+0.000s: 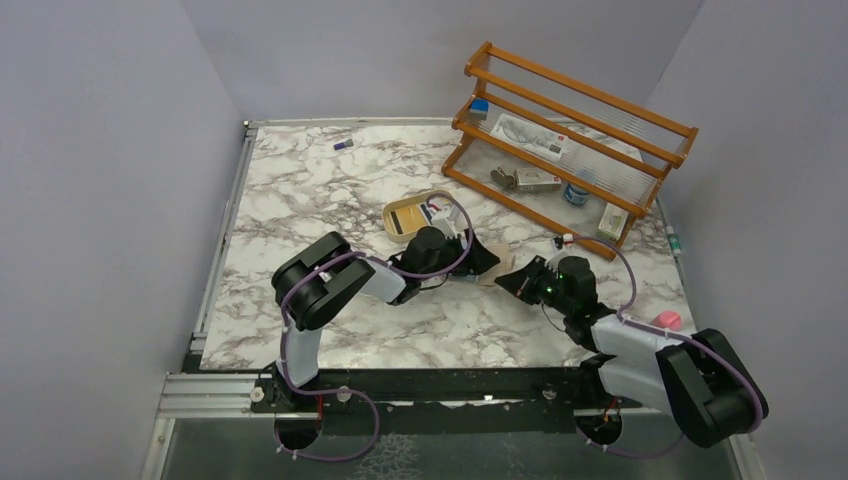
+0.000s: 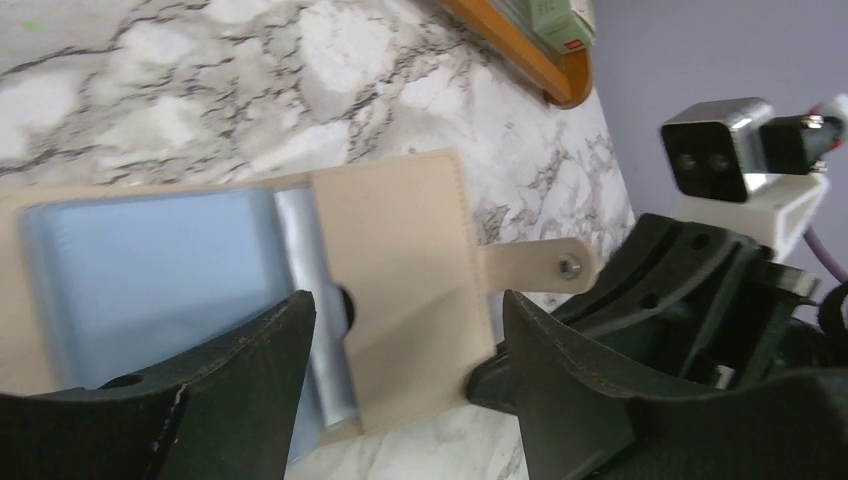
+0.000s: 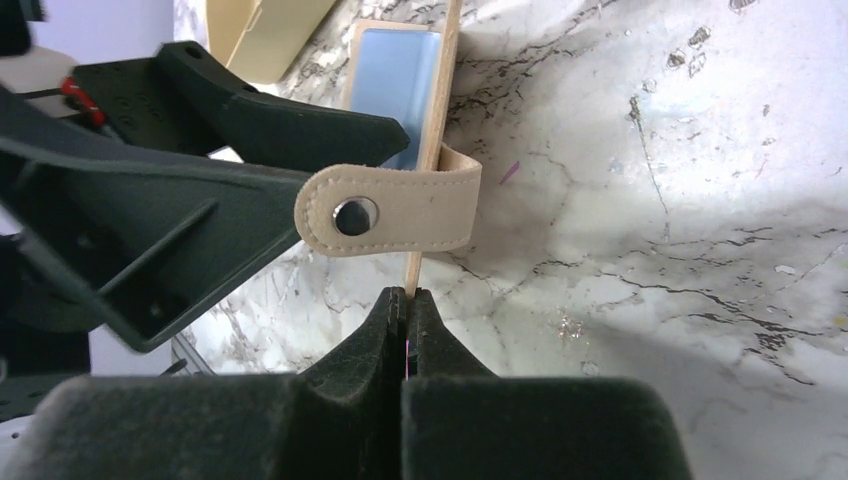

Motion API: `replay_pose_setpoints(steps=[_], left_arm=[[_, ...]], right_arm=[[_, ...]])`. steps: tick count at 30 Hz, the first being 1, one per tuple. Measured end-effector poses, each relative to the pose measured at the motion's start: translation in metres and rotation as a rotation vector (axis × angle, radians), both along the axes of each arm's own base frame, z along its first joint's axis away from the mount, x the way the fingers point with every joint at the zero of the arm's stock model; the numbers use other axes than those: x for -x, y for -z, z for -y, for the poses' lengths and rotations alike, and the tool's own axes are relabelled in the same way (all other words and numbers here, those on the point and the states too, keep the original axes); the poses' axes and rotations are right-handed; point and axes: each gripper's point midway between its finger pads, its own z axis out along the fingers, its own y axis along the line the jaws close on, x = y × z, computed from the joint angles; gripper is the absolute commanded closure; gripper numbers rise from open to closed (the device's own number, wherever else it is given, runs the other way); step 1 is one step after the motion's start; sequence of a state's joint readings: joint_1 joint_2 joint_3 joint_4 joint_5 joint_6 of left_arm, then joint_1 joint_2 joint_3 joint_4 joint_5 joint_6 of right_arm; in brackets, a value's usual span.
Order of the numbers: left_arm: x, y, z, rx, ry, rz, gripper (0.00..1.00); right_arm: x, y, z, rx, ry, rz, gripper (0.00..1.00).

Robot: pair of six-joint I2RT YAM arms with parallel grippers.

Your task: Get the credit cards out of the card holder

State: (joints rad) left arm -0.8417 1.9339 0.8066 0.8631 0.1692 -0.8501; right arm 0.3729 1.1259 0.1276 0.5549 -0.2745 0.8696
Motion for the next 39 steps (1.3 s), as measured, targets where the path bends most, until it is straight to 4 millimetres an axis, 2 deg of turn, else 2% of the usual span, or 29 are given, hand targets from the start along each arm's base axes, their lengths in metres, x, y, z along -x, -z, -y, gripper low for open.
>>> replay_pose_setpoints(steps=[6, 13, 16, 26, 32, 39], left_arm=[[0.000, 0.016, -0.024, 0.013, -0.024, -0.085, 0.33], [0.011, 0.005, -0.020, 0.089, 0.051, -0.147, 0.33], [0.019, 0.002, -0.021, 0.104, 0.079, -0.165, 0.33], [0.040, -0.016, -0.053, 0.138, 0.069, -0.199, 0.33], [0.051, -0.026, -0.066, 0.138, 0.063, -0.190, 0.33], [0.054, -0.013, -0.071, 0.111, 0.047, -0.230, 0.33]], right_arm=[[-0.001, -0.007, 0.000, 0.004, -0.010, 0.040, 0.99], [0.006, -0.007, -0.011, -0.023, -0.104, 0.080, 0.99], [0.011, -0.001, -0.018, -0.040, -0.170, 0.067, 0.99], [0.026, 0.017, -0.035, -0.122, -0.338, 0.026, 0.99], [0.028, 0.006, -0.043, -0.157, -0.407, 0.076, 0.99], [0.021, -0.011, -0.050, -0.169, -0.458, 0.141, 0.99]])
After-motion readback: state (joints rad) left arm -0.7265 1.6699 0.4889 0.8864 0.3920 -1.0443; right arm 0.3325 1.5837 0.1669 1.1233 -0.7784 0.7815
